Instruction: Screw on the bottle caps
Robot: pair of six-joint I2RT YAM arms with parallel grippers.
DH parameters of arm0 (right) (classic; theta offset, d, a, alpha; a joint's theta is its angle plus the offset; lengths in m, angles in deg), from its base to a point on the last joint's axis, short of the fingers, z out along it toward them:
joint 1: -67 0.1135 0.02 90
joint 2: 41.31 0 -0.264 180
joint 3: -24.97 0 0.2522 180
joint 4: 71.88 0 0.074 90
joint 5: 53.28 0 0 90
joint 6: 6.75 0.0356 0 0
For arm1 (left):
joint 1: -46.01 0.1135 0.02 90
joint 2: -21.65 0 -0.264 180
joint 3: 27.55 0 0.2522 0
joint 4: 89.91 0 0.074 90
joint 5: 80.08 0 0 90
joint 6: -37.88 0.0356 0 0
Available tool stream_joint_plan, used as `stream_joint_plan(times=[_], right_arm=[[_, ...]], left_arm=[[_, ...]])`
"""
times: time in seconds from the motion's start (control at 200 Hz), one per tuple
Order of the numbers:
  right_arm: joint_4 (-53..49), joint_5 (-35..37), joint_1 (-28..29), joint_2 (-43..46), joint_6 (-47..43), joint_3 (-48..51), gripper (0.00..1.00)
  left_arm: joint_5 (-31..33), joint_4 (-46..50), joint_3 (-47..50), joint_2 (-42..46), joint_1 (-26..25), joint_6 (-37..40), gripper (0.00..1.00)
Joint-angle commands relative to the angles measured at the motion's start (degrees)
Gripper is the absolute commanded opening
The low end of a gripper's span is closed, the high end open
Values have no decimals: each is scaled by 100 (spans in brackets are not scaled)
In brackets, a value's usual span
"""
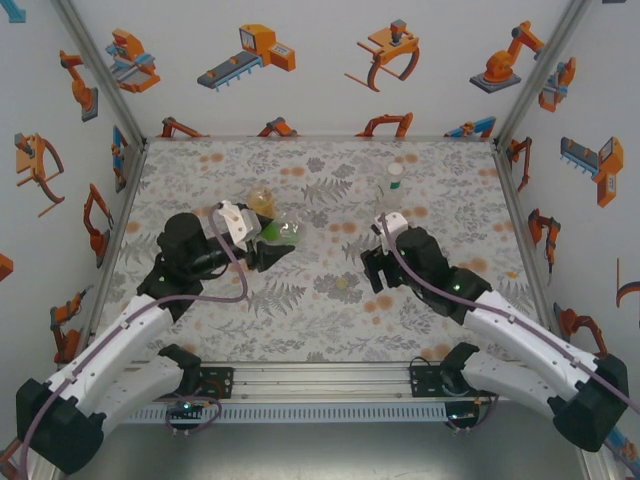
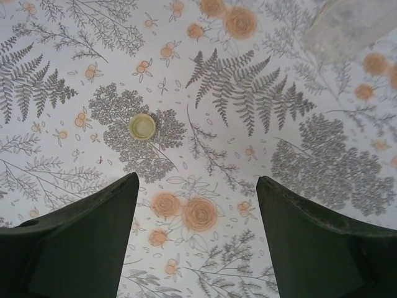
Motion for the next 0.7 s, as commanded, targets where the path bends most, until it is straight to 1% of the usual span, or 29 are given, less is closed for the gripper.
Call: stream_joint_plan(times=[0.0,0.185,0.381,0.526,0.696], right_arm=[[-96,166,114,-352,765,-368,68],[-338,364,388,-970,1564,-666,65],[-1051,416,646,-1584,2436,-1051,62],[-1421,582,1001,-1927,2879,-1193,60],[-1568,209,1214,-2337,3286,-1293,58]], left_arm=[[-246,-263,-48,270,24,-240,0],[-279,-400,-14,550,33,-330,0],[-348,-486,-21,678,35,-411,0],[-293,-415,-15,817,62,-352,0],[-228,-89,-127,957,93,-164,0]])
